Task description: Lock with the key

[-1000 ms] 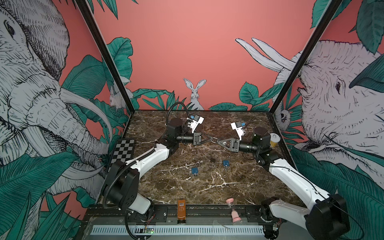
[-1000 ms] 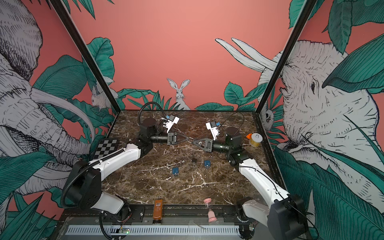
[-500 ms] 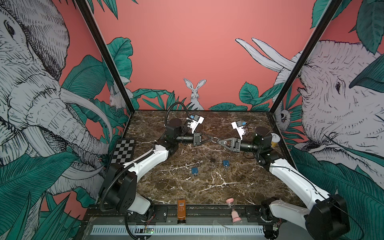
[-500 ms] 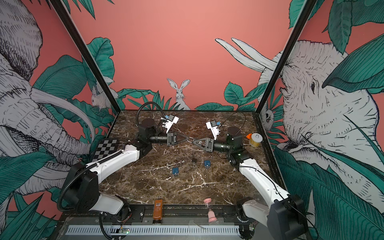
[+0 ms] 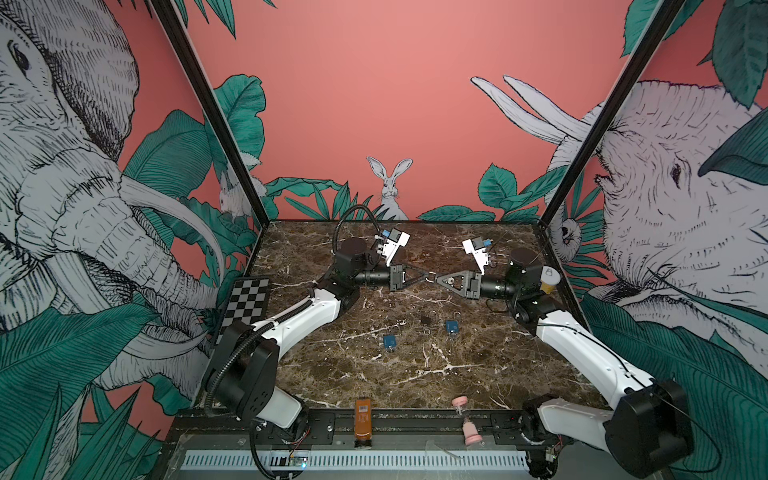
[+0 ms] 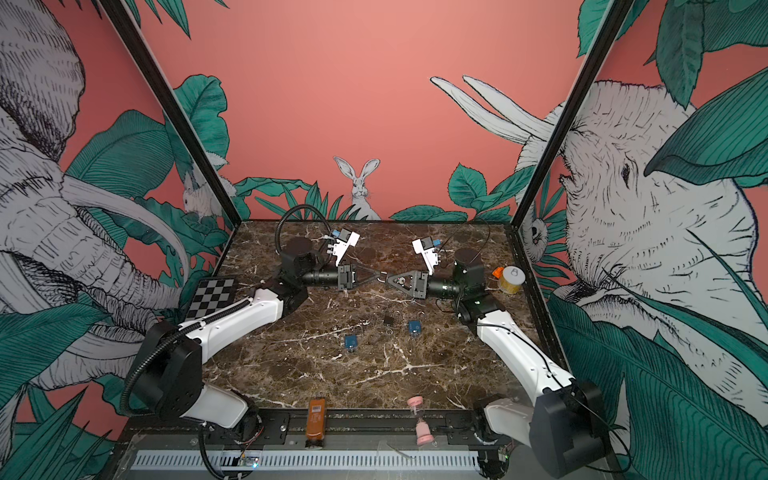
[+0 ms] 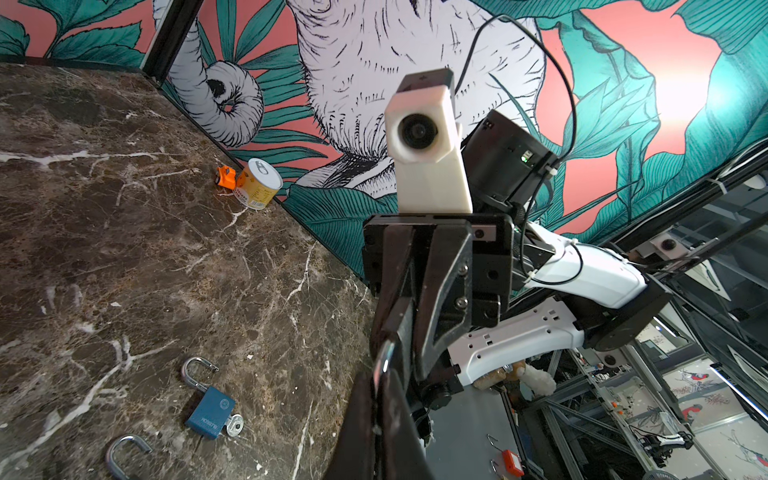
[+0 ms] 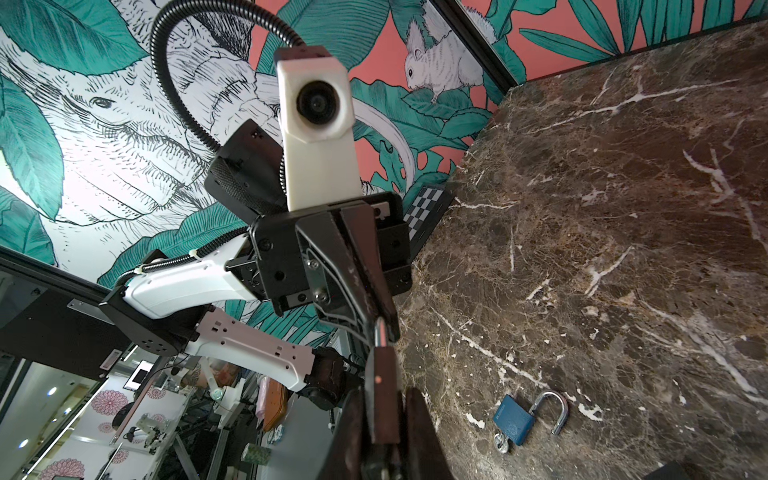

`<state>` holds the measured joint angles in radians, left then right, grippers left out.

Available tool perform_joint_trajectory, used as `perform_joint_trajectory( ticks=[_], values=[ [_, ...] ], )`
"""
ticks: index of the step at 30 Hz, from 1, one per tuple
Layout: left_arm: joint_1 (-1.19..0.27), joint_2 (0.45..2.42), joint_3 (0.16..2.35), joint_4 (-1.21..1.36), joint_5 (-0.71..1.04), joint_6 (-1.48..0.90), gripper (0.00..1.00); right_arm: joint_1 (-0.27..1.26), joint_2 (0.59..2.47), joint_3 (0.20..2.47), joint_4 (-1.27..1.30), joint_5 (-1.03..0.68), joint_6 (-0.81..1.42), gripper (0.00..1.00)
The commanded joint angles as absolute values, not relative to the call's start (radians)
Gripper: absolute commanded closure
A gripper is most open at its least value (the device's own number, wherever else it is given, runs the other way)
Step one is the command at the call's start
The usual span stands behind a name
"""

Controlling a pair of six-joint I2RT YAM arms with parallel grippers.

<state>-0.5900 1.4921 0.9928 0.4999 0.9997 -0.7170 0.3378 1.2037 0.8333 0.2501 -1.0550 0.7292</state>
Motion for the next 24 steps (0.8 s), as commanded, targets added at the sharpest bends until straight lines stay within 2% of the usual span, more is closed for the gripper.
perform_joint_trajectory(
  ticks=[1, 14, 20, 21, 22, 24],
  values=[
    [-0.691, 1.493, 1.006, 0.521, 1.138, -0.719, 1.0, 0.35, 1.244, 0.875, 0.36, -0.994, 0.727, 1.0],
    [-0.694, 1.547, 1.076, 0.526, 1.136, -0.726, 1.0, 0.374, 1.313, 0.894, 0.373, -0.995, 0.726, 1.0],
    [-0.694, 1.531, 1.051, 0.424, 1.032, -0.661, 1.0, 0.368, 1.296, 0.858, 0.304, -0.926, 0.689, 1.0],
    [-0.694, 1.524, 1.047, 0.39, 0.985, -0.643, 0.97, 0.367, 1.291, 0.852, 0.294, -0.912, 0.689, 1.0],
    [-0.692, 1.52, 1.048, 0.348, 0.943, -0.623, 0.87, 0.365, 1.285, 0.845, 0.286, -0.891, 0.689, 1.0],
    [-0.674, 1.509, 1.054, 0.231, 0.834, -0.575, 0.56, 0.361, 1.259, 0.823, 0.263, -0.835, 0.687, 1.0]
  ],
)
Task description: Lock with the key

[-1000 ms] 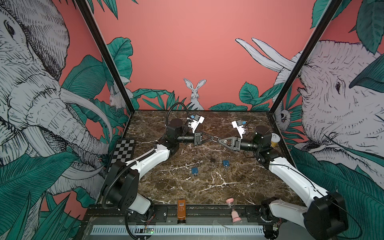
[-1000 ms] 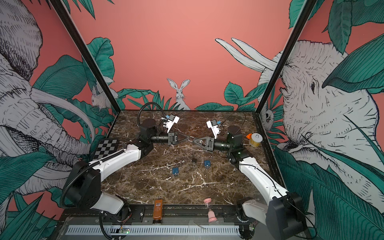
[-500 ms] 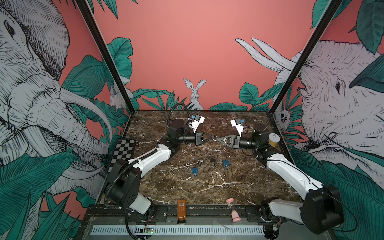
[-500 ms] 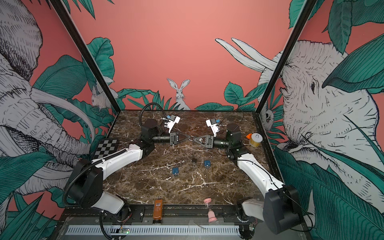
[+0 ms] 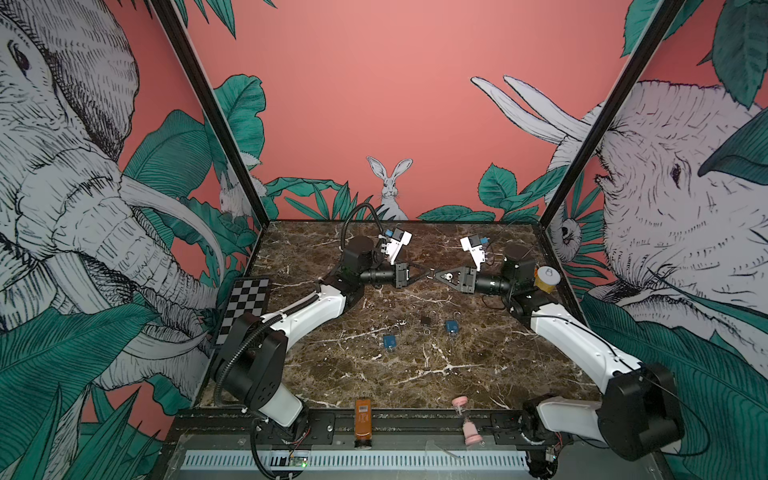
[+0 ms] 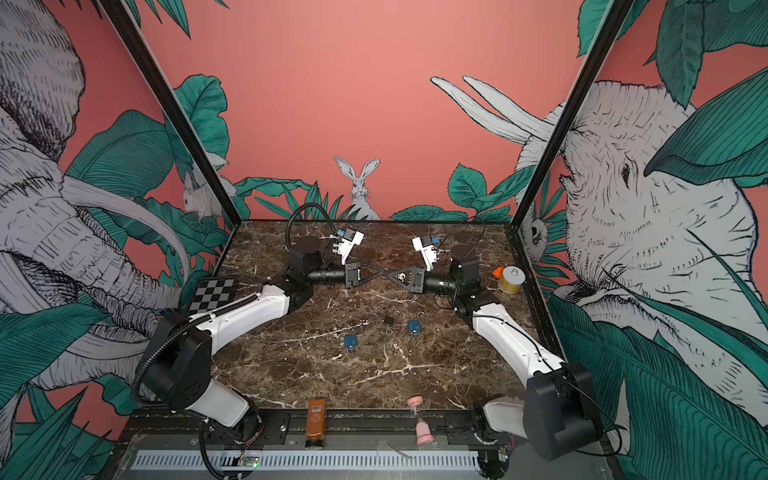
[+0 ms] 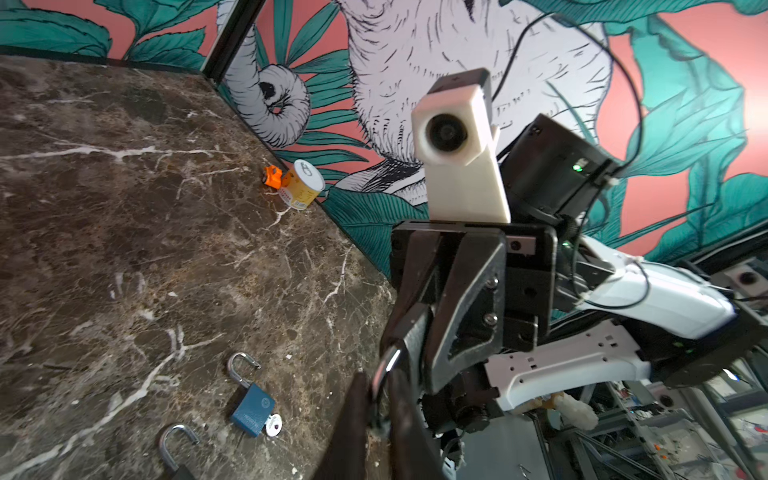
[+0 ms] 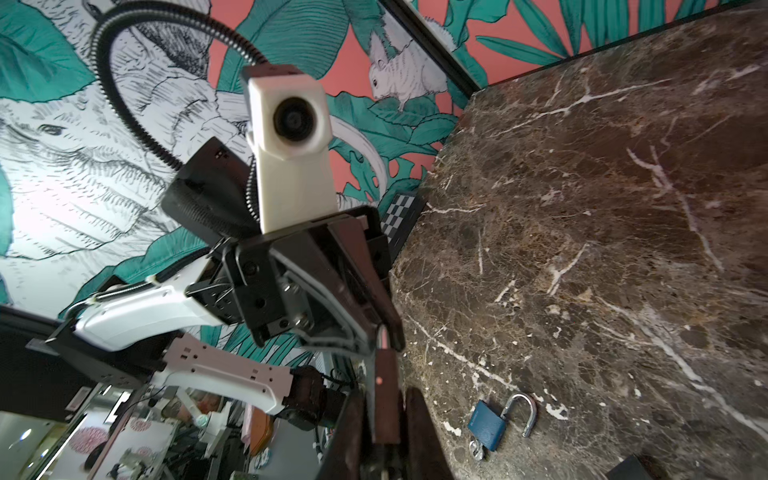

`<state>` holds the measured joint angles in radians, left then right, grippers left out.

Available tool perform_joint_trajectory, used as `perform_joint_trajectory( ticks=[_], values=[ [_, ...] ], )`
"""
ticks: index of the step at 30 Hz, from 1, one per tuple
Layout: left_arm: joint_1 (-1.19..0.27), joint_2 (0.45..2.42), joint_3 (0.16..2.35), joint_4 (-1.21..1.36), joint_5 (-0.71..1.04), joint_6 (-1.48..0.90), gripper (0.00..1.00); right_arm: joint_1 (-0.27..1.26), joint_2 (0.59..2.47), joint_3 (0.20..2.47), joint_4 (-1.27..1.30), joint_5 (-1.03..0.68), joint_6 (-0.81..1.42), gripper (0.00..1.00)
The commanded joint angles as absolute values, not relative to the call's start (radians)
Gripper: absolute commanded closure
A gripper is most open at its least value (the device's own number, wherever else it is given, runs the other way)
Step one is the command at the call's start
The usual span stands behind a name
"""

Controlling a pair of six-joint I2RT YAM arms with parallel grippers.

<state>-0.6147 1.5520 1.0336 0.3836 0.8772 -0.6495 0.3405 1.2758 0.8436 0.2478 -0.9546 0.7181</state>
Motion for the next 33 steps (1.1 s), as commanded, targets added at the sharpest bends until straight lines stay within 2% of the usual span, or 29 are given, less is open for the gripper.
perform_joint_trajectory(
  ticks=[1, 4, 9, 16, 20, 29, 33],
  values=[
    [-0.666, 1.504, 1.055, 0.194, 0.796, -0.562, 0.49, 0.359, 1.248, 0.812, 0.253, -0.81, 0.684, 1.0],
    [-0.638, 1.479, 1.041, 0.15, 0.703, -0.555, 0.29, 0.357, 1.204, 0.785, 0.205, -0.746, 0.675, 1.0],
    [-0.618, 1.418, 1.015, 0.036, 0.472, -0.524, 0.26, 0.357, 1.121, 0.752, 0.079, -0.649, 0.677, 1.0],
    [-0.606, 1.324, 0.969, -0.027, 0.265, -0.47, 0.27, 0.356, 1.012, 0.806, -0.335, -0.451, 0.579, 1.0],
    [-0.543, 1.331, 0.942, -0.005, 0.366, -0.471, 0.29, 0.357, 0.991, 0.822, -0.416, -0.431, 0.528, 1.0],
    [-0.526, 1.399, 0.985, -0.014, 0.564, -0.393, 0.31, 0.357, 1.102, 0.815, -0.284, -0.585, 0.552, 1.0],
    [-0.525, 1.404, 0.969, 0.03, 0.625, -0.393, 0.31, 0.357, 1.095, 0.761, -0.119, -0.633, 0.568, 1.0]
  ],
)
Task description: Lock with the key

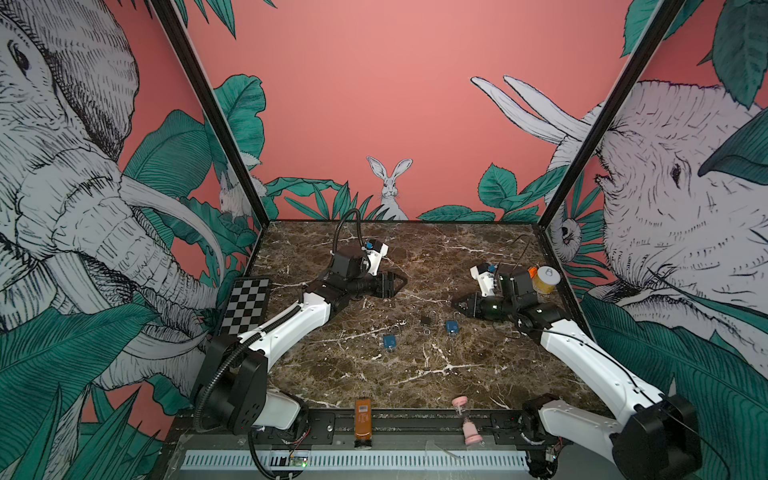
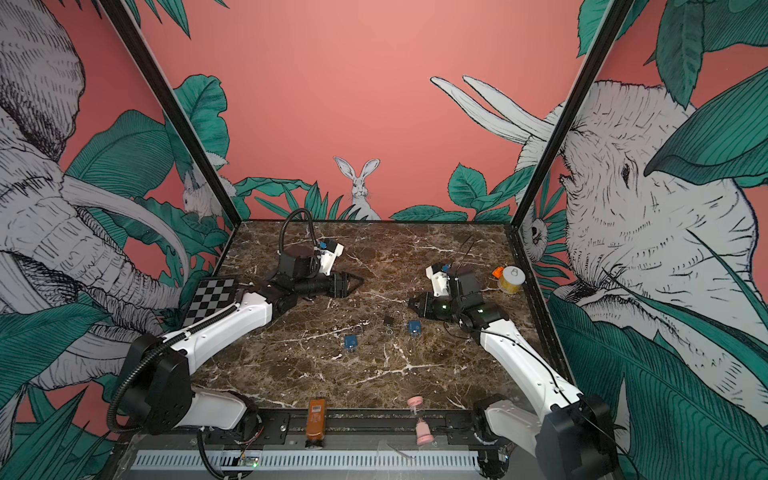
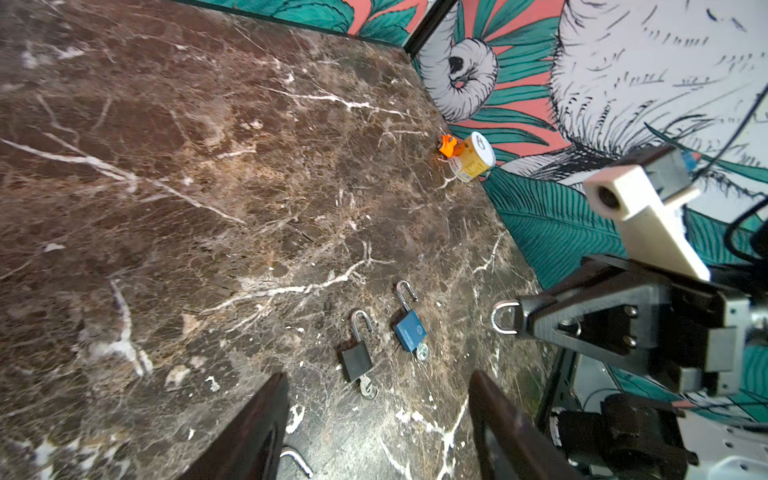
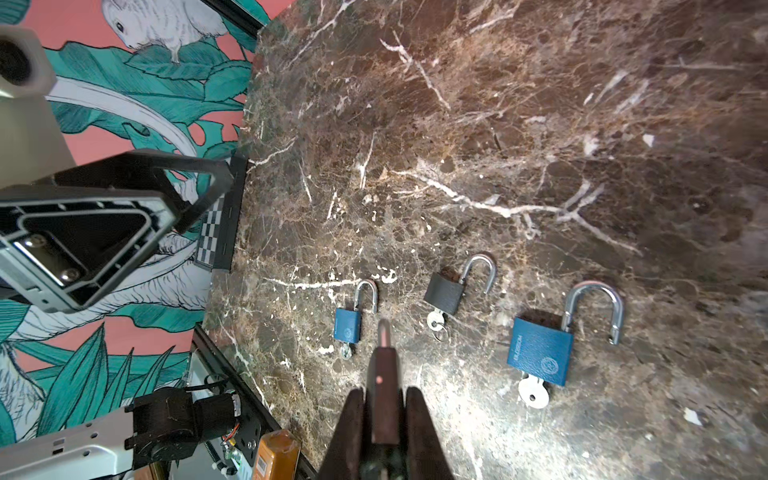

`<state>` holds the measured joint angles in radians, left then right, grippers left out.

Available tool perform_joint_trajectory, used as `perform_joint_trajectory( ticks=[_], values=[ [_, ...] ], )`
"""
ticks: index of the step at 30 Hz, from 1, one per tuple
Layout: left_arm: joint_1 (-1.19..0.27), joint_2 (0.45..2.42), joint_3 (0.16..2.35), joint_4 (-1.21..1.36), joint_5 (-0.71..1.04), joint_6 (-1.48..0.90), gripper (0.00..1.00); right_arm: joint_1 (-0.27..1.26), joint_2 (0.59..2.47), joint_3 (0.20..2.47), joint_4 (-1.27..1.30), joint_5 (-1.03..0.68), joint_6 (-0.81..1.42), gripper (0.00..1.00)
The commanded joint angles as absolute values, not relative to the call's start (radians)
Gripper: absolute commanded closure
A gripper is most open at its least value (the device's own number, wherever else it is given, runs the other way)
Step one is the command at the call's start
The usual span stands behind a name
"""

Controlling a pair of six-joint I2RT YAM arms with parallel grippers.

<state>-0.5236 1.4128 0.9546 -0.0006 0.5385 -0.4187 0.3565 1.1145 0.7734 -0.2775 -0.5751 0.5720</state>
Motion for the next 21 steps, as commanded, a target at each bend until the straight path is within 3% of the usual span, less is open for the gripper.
perform_joint_trajectory(
  ticks=[1, 12, 21],
  values=[
    [-0.527, 1.408, 0.961, 0.057, 0.648, -0.401, 0.31, 0.356, 1.1, 0.76, -0.104, -0.639, 0.561, 1.0],
    [-0.526, 1.467, 0.907, 0.43, 0.953, -0.59, 0.29, 0.356, 1.138, 0.73, 0.136, -0.89, 0.564, 1.0],
    [-0.527, 1.476, 0.909, 0.493, 1.013, -0.627, 0.28, 0.356, 1.126, 0.735, 0.137, -0.934, 0.537, 1.0]
  ],
)
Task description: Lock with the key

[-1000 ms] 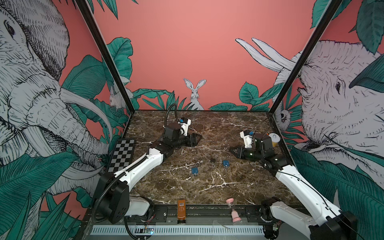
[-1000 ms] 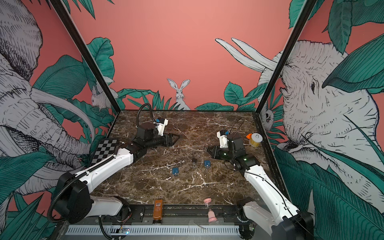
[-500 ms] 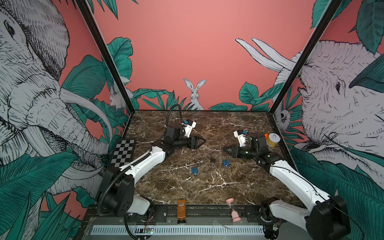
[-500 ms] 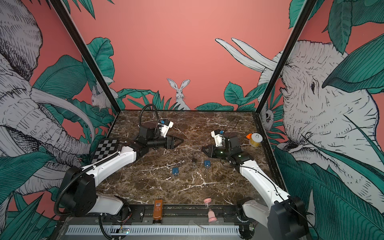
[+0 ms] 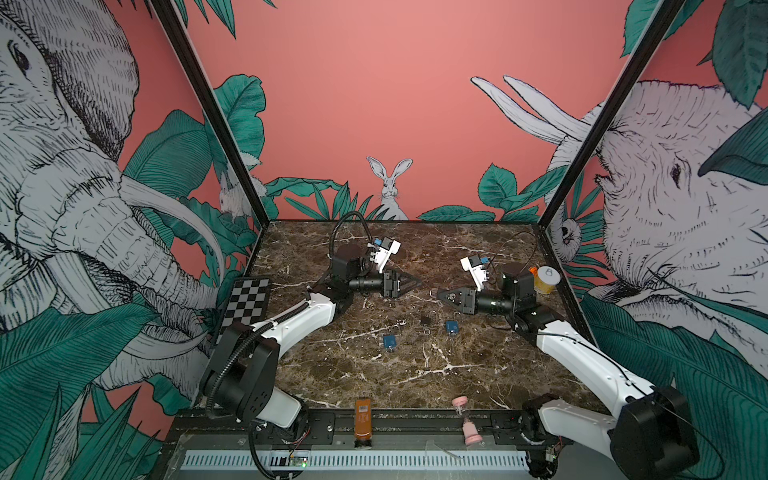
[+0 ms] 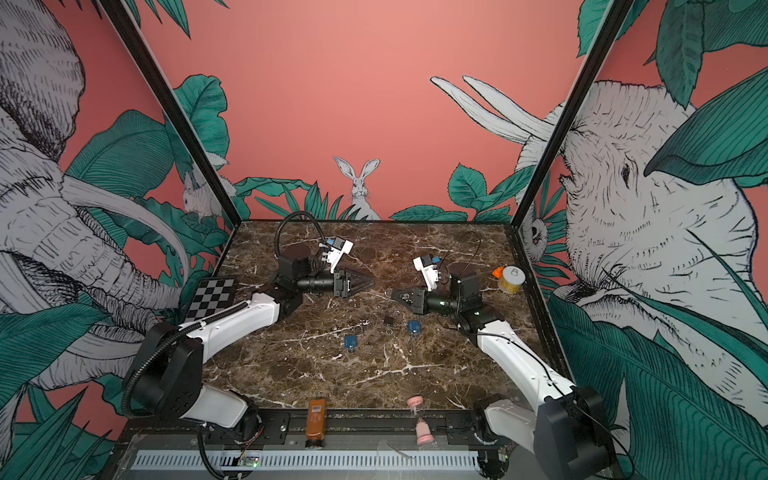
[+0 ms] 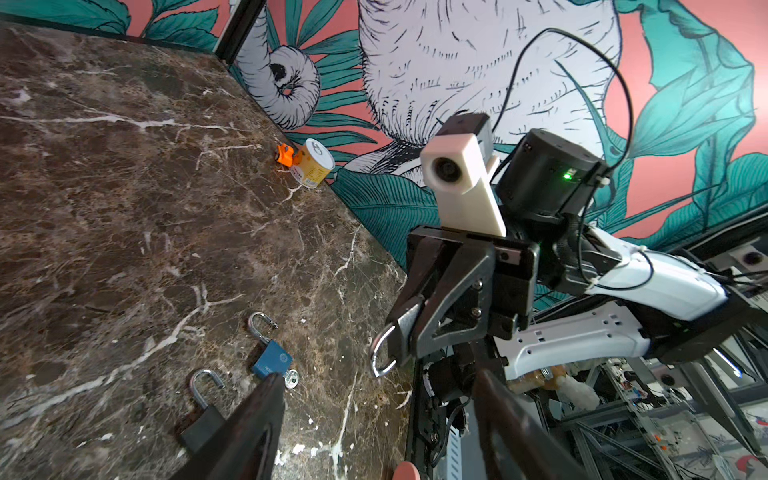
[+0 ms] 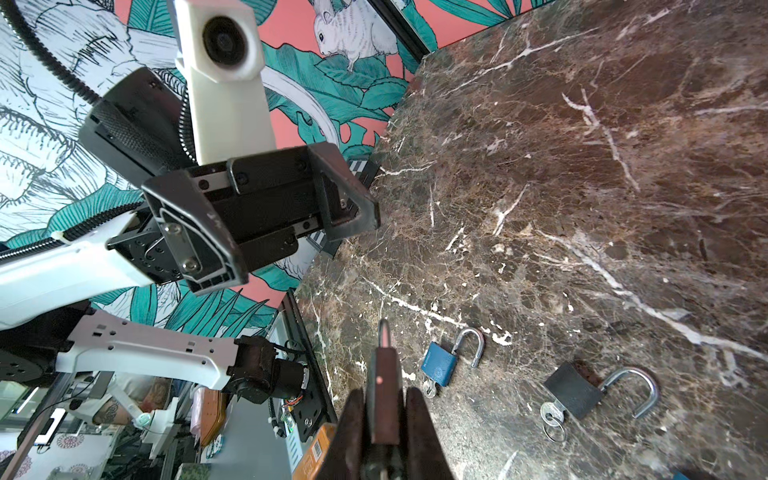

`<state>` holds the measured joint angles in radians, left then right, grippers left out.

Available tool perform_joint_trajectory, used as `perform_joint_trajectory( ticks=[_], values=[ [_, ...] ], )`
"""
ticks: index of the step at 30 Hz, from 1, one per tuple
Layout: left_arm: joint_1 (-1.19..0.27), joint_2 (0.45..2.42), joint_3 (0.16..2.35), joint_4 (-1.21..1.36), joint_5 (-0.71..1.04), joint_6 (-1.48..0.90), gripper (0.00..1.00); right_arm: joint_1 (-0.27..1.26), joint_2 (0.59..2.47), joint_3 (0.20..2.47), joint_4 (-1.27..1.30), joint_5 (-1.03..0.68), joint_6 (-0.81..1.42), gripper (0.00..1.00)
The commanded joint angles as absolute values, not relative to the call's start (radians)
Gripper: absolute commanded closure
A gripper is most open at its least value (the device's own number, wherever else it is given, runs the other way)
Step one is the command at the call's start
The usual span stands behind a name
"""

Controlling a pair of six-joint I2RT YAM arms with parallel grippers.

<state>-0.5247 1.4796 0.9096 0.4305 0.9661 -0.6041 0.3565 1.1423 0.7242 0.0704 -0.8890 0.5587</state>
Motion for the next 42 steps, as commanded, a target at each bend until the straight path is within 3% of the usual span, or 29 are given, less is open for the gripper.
perform_joint_trajectory(
  ticks=[1, 25, 42],
  values=[
    [-0.529, 1.477, 0.908, 0.497, 1.015, -0.63, 0.28, 0.356, 1.126, 0.734, 0.145, -0.938, 0.543, 1.0],
    [-0.57, 1.532, 0.898, 0.689, 1.09, -0.755, 0.36, 0.313, 1.101, 0.68, 0.384, -1.032, 0.704, 1.0],
    [-0.63, 1.597, 0.956, 0.732, 1.094, -0.811, 0.68, 0.313, 1.085, 0.669, 0.391, -1.051, 0.724, 1.0]
  ],
)
